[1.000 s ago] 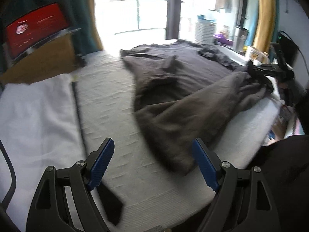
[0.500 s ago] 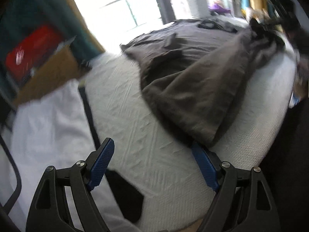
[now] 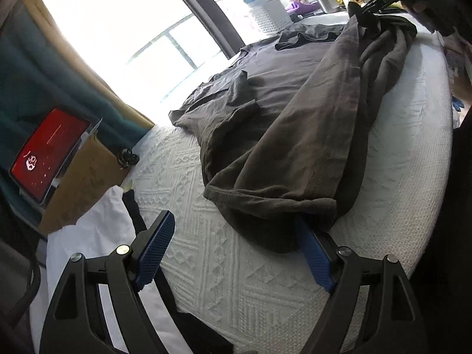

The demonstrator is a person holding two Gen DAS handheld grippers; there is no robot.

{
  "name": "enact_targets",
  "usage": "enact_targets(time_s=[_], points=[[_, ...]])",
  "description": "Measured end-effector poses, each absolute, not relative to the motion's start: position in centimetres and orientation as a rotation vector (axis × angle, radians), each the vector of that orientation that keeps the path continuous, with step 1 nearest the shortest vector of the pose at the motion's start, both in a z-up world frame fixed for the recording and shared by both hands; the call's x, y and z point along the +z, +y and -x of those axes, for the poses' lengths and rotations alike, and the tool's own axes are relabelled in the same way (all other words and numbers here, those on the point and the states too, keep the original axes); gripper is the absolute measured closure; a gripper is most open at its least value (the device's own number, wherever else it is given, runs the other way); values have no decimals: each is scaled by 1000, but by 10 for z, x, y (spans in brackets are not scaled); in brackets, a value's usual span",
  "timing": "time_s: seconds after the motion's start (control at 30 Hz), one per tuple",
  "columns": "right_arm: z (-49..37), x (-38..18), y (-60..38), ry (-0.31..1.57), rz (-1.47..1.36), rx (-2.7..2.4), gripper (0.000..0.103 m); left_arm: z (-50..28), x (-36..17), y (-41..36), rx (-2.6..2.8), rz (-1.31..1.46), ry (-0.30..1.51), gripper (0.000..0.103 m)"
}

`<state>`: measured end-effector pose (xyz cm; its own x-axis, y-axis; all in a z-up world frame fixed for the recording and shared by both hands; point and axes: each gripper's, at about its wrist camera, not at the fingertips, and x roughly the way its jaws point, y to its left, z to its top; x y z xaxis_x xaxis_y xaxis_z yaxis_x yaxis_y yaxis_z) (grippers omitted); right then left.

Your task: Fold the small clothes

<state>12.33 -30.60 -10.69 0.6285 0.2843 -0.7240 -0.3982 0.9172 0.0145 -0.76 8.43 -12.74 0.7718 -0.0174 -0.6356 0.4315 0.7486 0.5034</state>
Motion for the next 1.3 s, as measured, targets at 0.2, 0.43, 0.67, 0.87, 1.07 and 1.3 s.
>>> enact_targets(time_s=[0.2, 0.43, 0.67, 0.87, 1.07, 1.3], points=[[-121, -102, -310, 789, 143, 388, 88, 11, -127, 75, -353, -718, 643, 40], [-117, -102, -311, 797, 152, 398, 88, 15, -127, 68, -396, -790, 637, 47], [-117, -108, -315, 822, 122, 409, 88, 21, -119, 68, -445, -805, 644, 47], [-109, -106, -316, 817, 167, 421, 88, 20, -126, 56, -507, -821, 648, 46], [-102, -102, -317, 797, 197, 421, 88, 10, -133, 54, -566, -776, 679, 73], [-93, -79, -317, 704, 174, 439, 88, 12, -101, 70, -546, -600, 580, 89]])
